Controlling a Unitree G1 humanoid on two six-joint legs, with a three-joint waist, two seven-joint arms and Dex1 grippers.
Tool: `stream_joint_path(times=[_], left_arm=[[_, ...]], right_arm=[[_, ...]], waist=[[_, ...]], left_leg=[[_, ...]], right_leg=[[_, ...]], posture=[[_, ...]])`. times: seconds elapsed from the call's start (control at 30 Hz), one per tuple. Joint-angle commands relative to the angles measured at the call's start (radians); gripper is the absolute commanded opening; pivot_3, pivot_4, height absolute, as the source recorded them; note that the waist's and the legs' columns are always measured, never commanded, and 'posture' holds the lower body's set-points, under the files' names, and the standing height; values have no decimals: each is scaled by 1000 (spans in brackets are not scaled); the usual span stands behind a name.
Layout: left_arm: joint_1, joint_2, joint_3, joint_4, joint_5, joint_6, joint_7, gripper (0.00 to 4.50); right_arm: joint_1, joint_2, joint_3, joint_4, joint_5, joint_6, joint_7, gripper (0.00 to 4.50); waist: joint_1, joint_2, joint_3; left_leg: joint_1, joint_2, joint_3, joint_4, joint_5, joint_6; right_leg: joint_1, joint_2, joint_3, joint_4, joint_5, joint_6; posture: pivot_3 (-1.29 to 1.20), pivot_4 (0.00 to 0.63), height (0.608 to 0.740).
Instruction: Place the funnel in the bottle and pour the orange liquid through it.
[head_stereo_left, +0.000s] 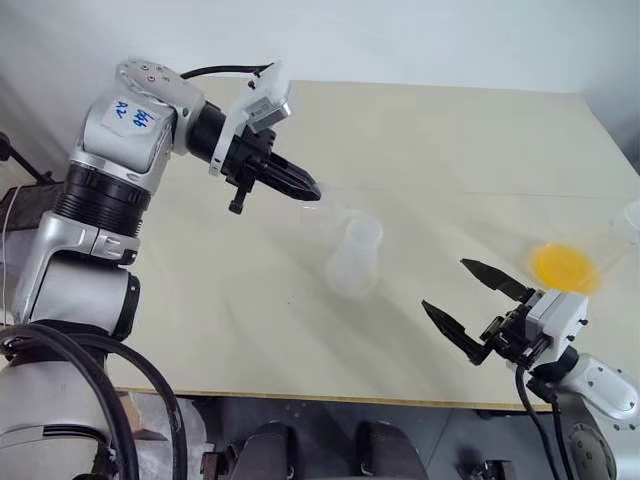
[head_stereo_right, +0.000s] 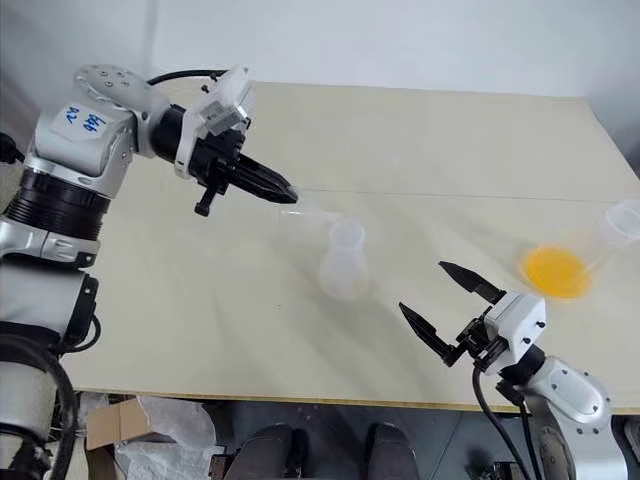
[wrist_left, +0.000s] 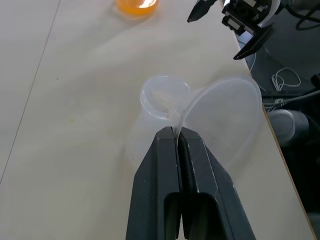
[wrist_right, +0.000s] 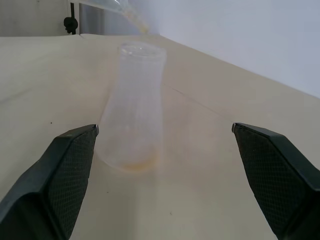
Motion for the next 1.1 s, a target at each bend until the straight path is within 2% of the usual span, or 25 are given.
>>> stream_joint_path(times=[0.03, 0.17, 0.53, 0.67, 1.07, 1.1], left_arm=[[-47, -7, -25, 24, 16, -23, -112, 16], [-60, -18, -50, 47, 20, -40, -112, 16], [-118, -132, -68, 136, 57, -91, -112, 16], [-126, -174, -54, 172, 81, -119, -99, 833], [-135, -272, 63, 226, 83, -122, -25, 4367], [-132, -278, 79, 226, 77, -121, -20, 4441]], right_arm=[[2, 10, 1, -26, -6, -30, -12, 4500], [-1, 13, 10, -23, -12, -34, -18, 4500], [-10, 34, 30, -17, -34, -42, -32, 4500], [-10, 42, 34, -17, -42, -47, -39, 4500], [17, 67, 51, -29, -64, -68, -66, 4500], [16, 67, 52, -28, -65, -69, -67, 4500]], waist=[[-1, 0, 0], [-1, 0, 0], [-1, 0, 0], [-1, 0, 0], [0, 0, 0], [0, 0, 0]], left_leg=[[0, 0, 0, 0, 0, 0], [0, 0, 0, 0, 0, 0], [0, 0, 0, 0, 0, 0], [0, 0, 0, 0, 0, 0], [-1, 0, 0, 1, 0, 0], [-1, 0, 0, 1, 0, 0]], right_leg=[[0, 0, 0, 0, 0, 0], [0, 0, 0, 0, 0, 0], [0, 0, 0, 0, 0, 0], [0, 0, 0, 0, 0, 0], [0, 0, -1, 1, 0, 0], [0, 0, 0, 1, 0, 0]], posture=[[0, 150, 740], [0, 150, 740], [0, 150, 740], [0, 150, 740], [0, 150, 740], [0, 150, 740]])
